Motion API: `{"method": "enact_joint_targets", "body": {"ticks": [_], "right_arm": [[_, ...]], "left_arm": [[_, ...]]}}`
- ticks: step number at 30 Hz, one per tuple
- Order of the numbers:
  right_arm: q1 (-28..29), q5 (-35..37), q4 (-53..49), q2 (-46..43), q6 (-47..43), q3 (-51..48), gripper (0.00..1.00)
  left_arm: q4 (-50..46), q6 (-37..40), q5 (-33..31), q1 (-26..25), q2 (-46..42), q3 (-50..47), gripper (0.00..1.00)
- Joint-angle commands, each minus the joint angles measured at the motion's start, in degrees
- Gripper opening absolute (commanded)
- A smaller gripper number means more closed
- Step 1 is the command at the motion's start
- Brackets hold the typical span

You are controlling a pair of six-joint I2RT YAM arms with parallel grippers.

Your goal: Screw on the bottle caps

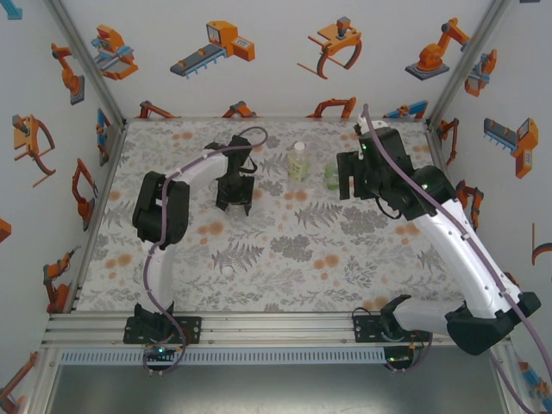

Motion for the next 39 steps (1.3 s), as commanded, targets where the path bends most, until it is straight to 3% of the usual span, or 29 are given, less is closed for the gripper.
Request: {"method": "enact_joint_targets", "body": {"ticks": [1, 8, 12, 23, 27, 33, 39], "right_arm": [[-0.27, 1.48, -0.39, -1.57, -0.58, -0.24, 0.70], [-0.30, 1.43, 1.32, -4.19, -0.86, -0.15, 0.70], [-0.30, -1.49, 3.16, -5.78, -1.41, 0.52, 0.70], [-0.30, -27.50, 21.85, -7.99, -1.24, -1.15, 0.71], [-0.30, -32.70, 30.98, -8.30, 1.61, -2.56, 0.71], [-0.22, -40.80, 40.80, -4.67, 8.44, -0.81, 0.75], [1.00, -46.12, 53.44, -2.51, 12.44, -3.07, 0.77]], "left_arm": [[-0.27, -0.51, 1.12, 0.02, -4.22, -0.81, 0.50], [0.23, -0.53, 2.21, -0.02, -11.29, -0.75, 0.48], [5.32, -1.02, 8.03, -0.01, -18.36, -2.59, 0.45], [33.12, -5.34, 27.81, 0.06, -39.93, -14.03, 0.39], [45.88, -7.48, 34.74, -0.10, -45.32, -18.76, 0.38], [65.16, -3.73, 44.14, -1.33, -50.60, -27.29, 0.37], [65.79, 6.50, 48.88, -6.22, -51.62, -27.45, 0.36]]}}
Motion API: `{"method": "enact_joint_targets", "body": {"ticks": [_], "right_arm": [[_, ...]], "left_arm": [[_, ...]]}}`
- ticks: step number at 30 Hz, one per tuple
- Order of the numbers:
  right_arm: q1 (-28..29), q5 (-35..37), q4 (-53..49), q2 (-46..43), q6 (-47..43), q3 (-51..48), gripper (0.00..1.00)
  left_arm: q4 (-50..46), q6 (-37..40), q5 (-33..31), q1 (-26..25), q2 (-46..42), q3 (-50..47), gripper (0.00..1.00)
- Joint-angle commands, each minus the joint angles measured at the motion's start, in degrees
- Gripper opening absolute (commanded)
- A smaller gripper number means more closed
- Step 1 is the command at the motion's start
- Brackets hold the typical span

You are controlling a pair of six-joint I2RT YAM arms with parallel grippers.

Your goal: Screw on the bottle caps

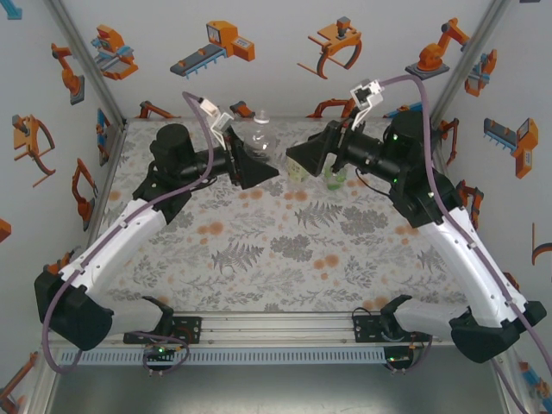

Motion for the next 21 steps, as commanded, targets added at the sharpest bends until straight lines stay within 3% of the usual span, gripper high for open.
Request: {"method": "enact_joint_targets", "body": {"ticks": [1, 5, 13, 17, 21], "right_arm": [[1.16, -4.21, 11.29, 0.17, 2.98, -0.85, 0.77], [2.17, -3.53, 12.89, 1.16, 0.91, -1.20, 0.78], [5.99, -2.72, 15.10, 1.82, -1.50, -5.28, 0.78], [7.15, -1.31, 15.18, 1.80, -2.09, -6.57, 0.74], [7.89, -1.05, 15.68, 1.90, -2.27, -6.92, 0.61]], "left_arm": [[3.10, 8.97, 5.54, -3.01, -1.43, 1.22, 0.36], [-2.09, 11.94, 5.94, -5.48, -0.35, 4.16, 0.36], [4.16, 9.35, -0.60, -8.39, -1.50, 1.86, 0.35], [4.94, 8.84, -2.56, -9.12, -2.17, 1.60, 0.35], [6.53, 7.82, -2.94, -9.29, -2.70, 1.09, 0.43]]}}
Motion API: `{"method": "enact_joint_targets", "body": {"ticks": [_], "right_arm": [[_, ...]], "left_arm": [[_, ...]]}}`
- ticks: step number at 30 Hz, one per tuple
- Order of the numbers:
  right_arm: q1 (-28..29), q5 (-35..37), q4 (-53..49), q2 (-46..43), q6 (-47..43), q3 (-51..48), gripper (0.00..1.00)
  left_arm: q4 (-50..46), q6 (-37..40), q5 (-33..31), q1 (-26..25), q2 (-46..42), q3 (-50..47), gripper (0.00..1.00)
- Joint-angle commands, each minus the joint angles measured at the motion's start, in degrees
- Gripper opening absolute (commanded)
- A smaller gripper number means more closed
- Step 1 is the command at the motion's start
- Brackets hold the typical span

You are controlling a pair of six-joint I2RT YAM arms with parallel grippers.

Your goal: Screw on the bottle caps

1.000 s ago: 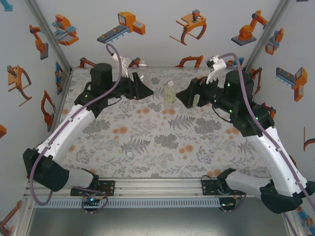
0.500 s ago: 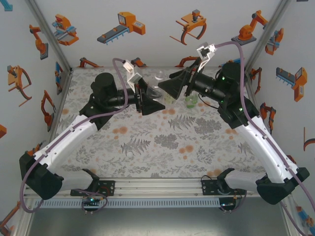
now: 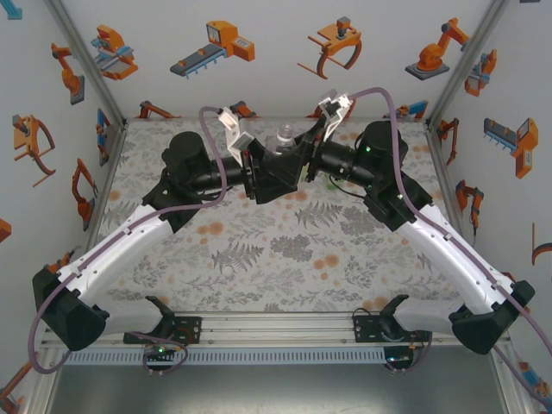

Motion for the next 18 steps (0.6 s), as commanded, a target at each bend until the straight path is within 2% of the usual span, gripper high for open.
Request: {"method": "enact_joint_targets", "body": {"ticks": [1, 6, 10, 14, 18], "right_arm": [[0.65, 0.66, 3.11, -0.31, -1.04, -0.45, 0.57], [0.67, -1.51, 6.01, -1.02, -1.13, -1.02, 0.41], [0.66, -7.05, 9.41, -1.64, -0.95, -0.59, 0.36], [0.66, -12.69, 14.04, -1.81, 1.18, -0.18, 0.34], [0.66, -16.63, 22.89, -2.00, 6.25, -0.84, 0.33]], "left_arm": [[3.99, -0.58, -0.80, -0.28, -2.20, -0.09, 0.46], [4.39, -0.82, 0.43, -0.31, -2.94, -0.53, 0.68], [6.18, -2.17, 4.11, -0.41, -3.45, -0.36, 0.83], [9.02, -4.63, 7.82, -0.33, -3.68, -0.27, 0.86], [11.40, -7.21, 11.66, -0.29, -3.24, 0.18, 0.83]]}}
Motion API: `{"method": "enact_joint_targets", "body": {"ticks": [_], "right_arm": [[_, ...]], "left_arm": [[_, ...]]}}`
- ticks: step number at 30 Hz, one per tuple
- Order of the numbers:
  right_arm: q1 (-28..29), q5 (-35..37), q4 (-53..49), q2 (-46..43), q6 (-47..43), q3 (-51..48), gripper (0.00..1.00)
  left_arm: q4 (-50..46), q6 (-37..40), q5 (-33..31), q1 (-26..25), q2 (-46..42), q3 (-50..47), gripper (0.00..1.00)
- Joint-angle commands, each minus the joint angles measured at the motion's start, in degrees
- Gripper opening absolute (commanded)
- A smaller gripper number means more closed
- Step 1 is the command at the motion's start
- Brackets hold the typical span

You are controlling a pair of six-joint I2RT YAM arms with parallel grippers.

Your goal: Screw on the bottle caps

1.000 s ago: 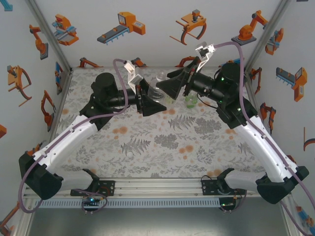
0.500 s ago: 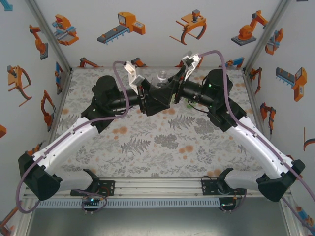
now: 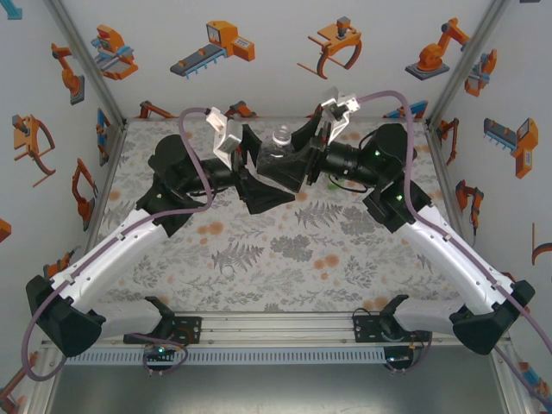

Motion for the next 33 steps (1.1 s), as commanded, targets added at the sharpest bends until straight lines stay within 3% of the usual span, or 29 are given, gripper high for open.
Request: {"method": "enact_joint_targets", "body": {"ticks": [1, 6, 11, 23, 33], "right_arm": [[0.34, -6.58, 12.94, -1.60, 5.51, -0.16, 0.33], [0.34, -10.65, 18.35, -0.80, 8.51, -0.56, 0.33], [0.34, -7.89, 12.60, -1.62, 4.55, -0.79, 0.30], [0.47, -1.52, 3.27, -2.39, -0.34, -0.11, 0.27], [0.43, 0.05, 3.29, -2.72, -0.20, 0.09, 0.26]], "left_arm": [[5.56, -3.86, 4.94, -0.30, -0.77, 0.52, 0.82], [10.20, -7.86, 5.02, -0.29, 0.07, 0.99, 0.76], [10.39, -8.48, 3.28, -0.30, -0.04, 2.02, 0.76], [-1.39, -0.88, -1.38, -1.51, -0.18, 5.99, 0.74], [-2.31, 0.08, -1.91, -2.42, 0.49, 5.78, 0.73]]}}
